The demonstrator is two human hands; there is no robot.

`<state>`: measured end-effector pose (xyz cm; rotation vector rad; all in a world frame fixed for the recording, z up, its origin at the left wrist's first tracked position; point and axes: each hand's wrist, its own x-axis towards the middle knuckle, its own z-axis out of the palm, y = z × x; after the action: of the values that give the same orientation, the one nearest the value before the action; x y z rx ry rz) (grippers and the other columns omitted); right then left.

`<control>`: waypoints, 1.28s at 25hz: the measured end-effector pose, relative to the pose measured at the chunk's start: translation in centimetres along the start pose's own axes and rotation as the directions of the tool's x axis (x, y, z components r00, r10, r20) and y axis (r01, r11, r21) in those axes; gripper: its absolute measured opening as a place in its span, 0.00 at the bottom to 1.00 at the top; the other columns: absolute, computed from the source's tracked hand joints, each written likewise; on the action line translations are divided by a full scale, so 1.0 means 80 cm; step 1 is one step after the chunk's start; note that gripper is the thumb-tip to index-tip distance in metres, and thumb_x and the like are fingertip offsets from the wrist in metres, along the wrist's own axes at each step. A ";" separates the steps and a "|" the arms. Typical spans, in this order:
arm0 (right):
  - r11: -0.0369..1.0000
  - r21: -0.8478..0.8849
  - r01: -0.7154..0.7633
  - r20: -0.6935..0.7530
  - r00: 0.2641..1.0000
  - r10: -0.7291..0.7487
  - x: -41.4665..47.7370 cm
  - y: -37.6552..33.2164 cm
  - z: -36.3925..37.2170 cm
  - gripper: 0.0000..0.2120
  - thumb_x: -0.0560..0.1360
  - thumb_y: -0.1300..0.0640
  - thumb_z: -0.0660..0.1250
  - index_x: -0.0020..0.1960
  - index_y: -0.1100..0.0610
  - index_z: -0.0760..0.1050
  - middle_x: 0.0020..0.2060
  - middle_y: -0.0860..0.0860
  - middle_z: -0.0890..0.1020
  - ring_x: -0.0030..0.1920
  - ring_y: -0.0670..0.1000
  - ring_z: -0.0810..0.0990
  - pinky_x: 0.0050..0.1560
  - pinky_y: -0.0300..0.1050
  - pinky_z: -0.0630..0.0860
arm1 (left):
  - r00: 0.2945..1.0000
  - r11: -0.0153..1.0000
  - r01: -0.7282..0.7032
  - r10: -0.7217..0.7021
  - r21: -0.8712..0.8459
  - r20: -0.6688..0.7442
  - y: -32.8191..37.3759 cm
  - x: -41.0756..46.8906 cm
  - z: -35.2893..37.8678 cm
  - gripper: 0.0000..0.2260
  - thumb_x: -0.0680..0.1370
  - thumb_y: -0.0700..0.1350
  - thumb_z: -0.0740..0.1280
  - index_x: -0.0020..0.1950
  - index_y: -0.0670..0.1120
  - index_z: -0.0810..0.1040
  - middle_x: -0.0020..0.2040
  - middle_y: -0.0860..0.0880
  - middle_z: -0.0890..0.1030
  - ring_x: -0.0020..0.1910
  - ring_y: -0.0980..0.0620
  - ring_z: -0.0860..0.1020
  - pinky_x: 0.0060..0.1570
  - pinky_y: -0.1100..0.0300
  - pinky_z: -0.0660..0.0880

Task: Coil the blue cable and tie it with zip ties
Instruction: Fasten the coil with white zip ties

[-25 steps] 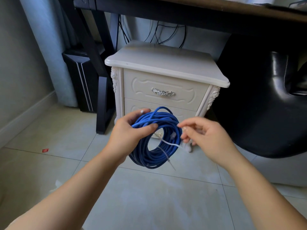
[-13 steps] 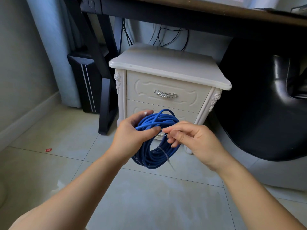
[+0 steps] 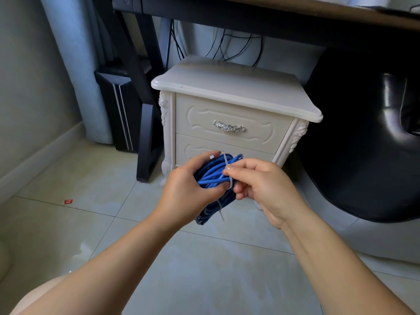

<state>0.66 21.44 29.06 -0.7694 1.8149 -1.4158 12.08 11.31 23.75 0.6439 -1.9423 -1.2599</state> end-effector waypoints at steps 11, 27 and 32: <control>0.993 -0.047 -0.107 0.034 0.994 0.108 0.007 -0.009 -0.008 0.05 0.72 0.64 0.73 0.38 0.61 0.80 0.26 0.49 0.78 0.26 0.46 0.72 0.27 0.35 0.69 | 0.972 0.932 -0.236 0.231 0.273 0.053 -0.002 -0.001 0.000 0.26 0.68 0.50 0.73 0.66 0.53 0.77 0.53 0.60 0.81 0.52 0.61 0.79 0.52 0.64 0.76; 0.995 -0.075 -0.065 0.001 0.998 0.065 -0.003 -0.009 -0.008 0.08 0.73 0.62 0.72 0.35 0.59 0.79 0.22 0.46 0.75 0.24 0.43 0.71 0.24 0.31 0.66 | 0.966 0.923 -0.260 0.243 0.283 0.094 -0.001 -0.004 0.002 0.28 0.67 0.48 0.72 0.67 0.53 0.76 0.57 0.60 0.81 0.55 0.62 0.78 0.54 0.71 0.73; 0.999 -0.044 -0.013 -0.060 0.998 0.010 0.000 -0.002 -0.005 0.06 0.72 0.62 0.72 0.36 0.60 0.80 0.25 0.50 0.73 0.27 0.45 0.71 0.30 0.37 0.70 | 0.988 0.980 -0.137 0.125 0.145 0.087 -0.001 -0.012 0.013 0.34 0.64 0.54 0.81 0.68 0.56 0.74 0.56 0.63 0.80 0.57 0.67 0.77 0.57 0.67 0.74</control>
<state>0.37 21.62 29.28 -0.7451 1.8988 -1.4095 11.86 12.58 23.09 0.5382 -2.1227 -1.0790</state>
